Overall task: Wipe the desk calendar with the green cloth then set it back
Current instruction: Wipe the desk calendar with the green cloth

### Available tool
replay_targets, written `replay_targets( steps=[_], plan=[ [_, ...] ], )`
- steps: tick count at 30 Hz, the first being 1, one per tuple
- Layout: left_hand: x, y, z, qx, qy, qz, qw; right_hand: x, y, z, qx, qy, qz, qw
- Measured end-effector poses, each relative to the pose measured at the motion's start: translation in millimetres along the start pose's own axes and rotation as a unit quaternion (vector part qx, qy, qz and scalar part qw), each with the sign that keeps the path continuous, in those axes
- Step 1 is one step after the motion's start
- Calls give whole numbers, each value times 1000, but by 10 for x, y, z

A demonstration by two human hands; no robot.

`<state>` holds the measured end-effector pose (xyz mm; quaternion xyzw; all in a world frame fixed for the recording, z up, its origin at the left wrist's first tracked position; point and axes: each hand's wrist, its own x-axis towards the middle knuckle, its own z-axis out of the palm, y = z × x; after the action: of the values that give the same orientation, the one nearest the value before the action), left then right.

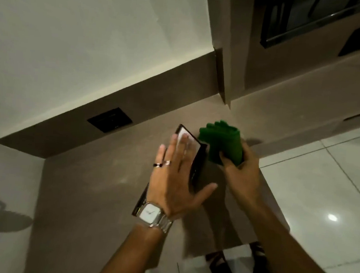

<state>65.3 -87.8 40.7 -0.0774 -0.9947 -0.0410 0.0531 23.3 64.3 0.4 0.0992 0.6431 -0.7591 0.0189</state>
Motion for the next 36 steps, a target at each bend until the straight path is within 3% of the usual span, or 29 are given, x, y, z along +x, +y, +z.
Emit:
replay_targets(
  steps=[5,9,15,20,27,30,34,36],
  plan=[
    [-406,-536,-108,35,-108,-42,993,-420,310,125,-84,-58,-59,993],
    [-570,-719,57,10,-206,-27,978,-511,525,229,-242,-75,-204,946],
    [-535,-812,114,-88,-197,-36,976,-411,514,446,-303,-90,-281,906],
    [-538,-859,99,-145,-211,-44,966,-372,674,460,-406,-249,-292,829],
    [-555,-839,158,-186,-194,-72,960,-237,737,453,-456,-284,-363,762],
    [-548,-839,156,-199,-197,-90,956,-158,741,359,-508,-235,-337,757],
    [-556,-831,167,-213,-196,-93,953,-377,901,385,-458,-309,-368,748],
    [-566,-846,169,-214,-199,-93,952,-283,876,495,-438,-293,-390,755]
  ],
)
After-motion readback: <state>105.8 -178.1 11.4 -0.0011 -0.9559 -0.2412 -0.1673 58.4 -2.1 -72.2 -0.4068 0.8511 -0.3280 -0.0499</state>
